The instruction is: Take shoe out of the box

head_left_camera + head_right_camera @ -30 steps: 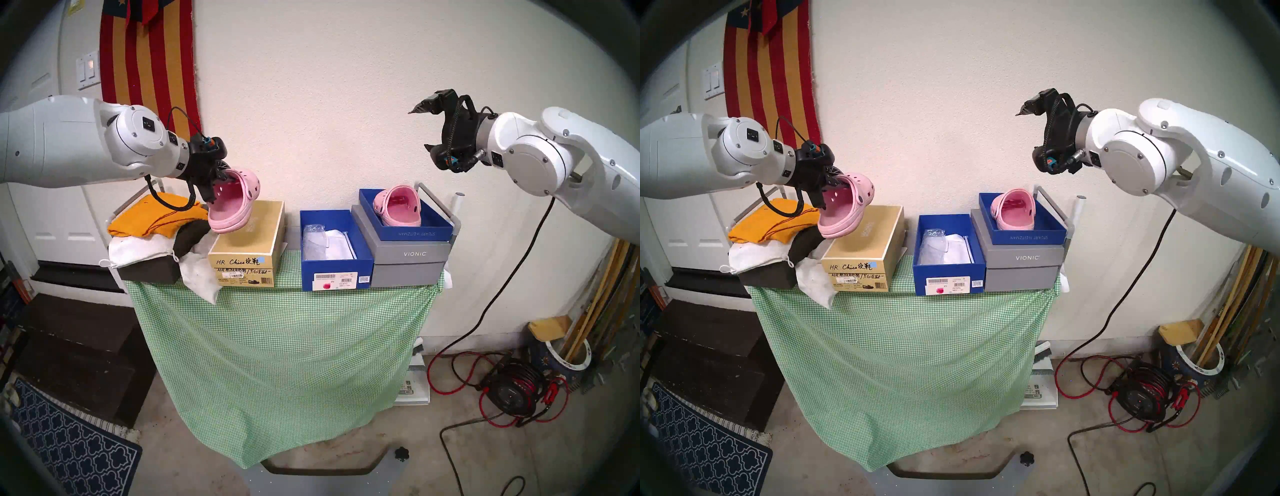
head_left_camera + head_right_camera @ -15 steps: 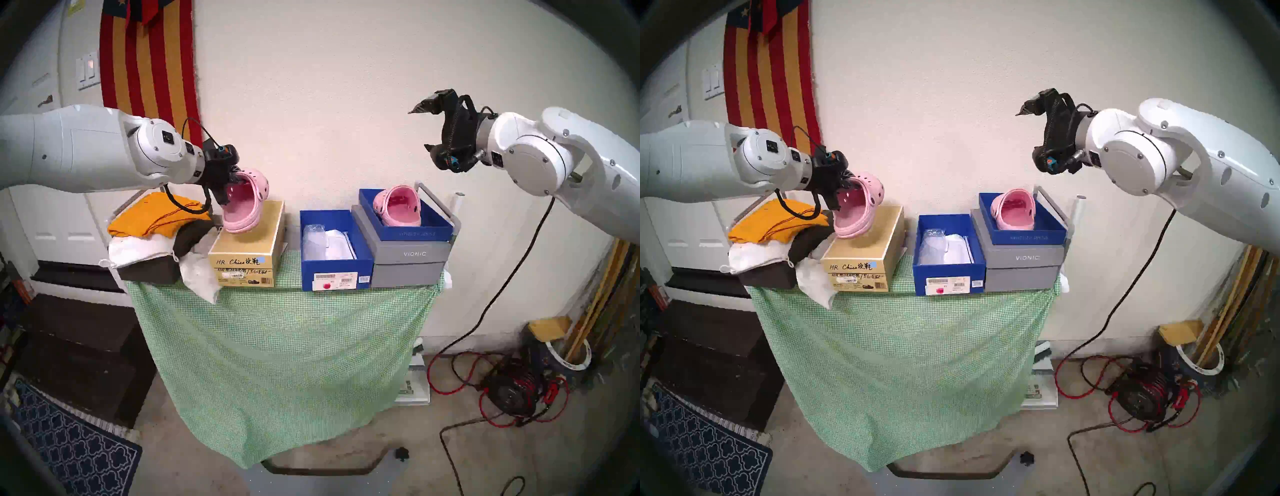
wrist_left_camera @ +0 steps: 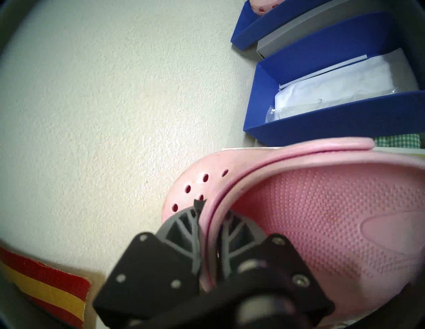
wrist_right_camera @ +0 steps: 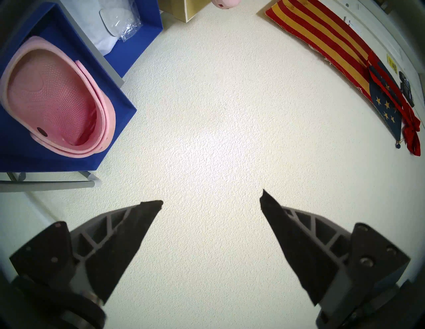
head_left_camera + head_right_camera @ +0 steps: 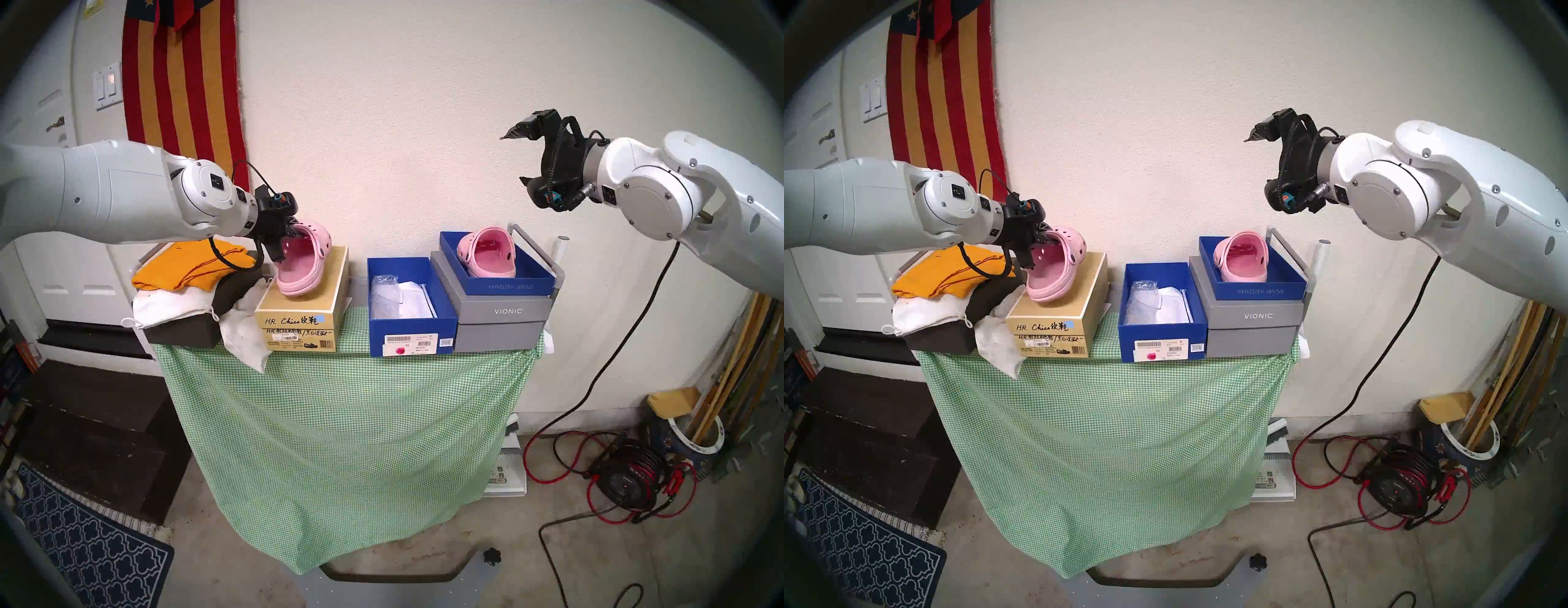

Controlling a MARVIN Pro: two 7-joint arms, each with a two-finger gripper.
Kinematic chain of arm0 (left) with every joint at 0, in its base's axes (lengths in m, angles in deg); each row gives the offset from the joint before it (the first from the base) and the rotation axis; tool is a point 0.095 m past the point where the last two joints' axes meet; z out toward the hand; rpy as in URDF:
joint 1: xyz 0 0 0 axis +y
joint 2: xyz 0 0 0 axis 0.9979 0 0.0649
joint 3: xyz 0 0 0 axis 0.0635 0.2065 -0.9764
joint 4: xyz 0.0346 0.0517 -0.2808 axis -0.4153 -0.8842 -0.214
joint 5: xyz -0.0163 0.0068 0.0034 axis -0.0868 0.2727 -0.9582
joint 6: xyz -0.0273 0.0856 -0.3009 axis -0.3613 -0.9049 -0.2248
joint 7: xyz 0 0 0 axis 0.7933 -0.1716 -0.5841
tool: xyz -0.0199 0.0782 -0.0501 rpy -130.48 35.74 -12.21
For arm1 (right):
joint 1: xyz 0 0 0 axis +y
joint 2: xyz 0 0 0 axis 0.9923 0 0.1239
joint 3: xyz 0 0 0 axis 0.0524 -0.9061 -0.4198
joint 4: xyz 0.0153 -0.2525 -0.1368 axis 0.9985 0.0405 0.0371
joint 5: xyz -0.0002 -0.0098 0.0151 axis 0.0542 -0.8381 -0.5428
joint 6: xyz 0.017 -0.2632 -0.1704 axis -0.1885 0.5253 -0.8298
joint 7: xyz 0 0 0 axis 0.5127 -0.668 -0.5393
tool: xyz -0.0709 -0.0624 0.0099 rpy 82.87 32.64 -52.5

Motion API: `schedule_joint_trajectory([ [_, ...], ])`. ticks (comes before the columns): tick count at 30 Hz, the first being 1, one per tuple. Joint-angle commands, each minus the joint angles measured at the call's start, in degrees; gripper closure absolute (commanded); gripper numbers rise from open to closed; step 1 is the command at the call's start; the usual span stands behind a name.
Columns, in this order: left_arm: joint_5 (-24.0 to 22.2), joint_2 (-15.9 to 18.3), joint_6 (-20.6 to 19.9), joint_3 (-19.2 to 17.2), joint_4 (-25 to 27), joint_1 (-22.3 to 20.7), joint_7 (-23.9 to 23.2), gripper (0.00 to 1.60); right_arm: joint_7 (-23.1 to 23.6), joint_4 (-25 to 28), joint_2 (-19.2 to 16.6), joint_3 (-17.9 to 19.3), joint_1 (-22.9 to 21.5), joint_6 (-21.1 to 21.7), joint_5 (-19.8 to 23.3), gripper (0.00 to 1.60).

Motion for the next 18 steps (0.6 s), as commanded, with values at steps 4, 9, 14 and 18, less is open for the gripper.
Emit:
schedule_joint_trajectory([
  [4,-0.49,-1.66,0.37,-0.56,-2.35,2.12,-0.51,1.6,0.03,-0.14,0.15,0.12,-0.12,-0.15,-0.1,0.0],
  [9,-0.43,-2.06,0.79,-0.55,-3.34,2.89,-1.42,1.6,0.03,-0.14,0.15,0.13,-0.11,-0.15,-0.1,0.0],
  [14,-0.8,-1.59,1.59,-0.68,-3.71,3.17,-2.98,1.13,0.03,-0.14,0.14,0.14,-0.11,-0.16,-0.11,0.0],
  [18,-0.75,-0.78,1.74,-0.47,-2.79,2.36,-3.99,0.87,0.04,-0.14,0.14,0.15,-0.1,-0.16,-0.11,0.0],
])
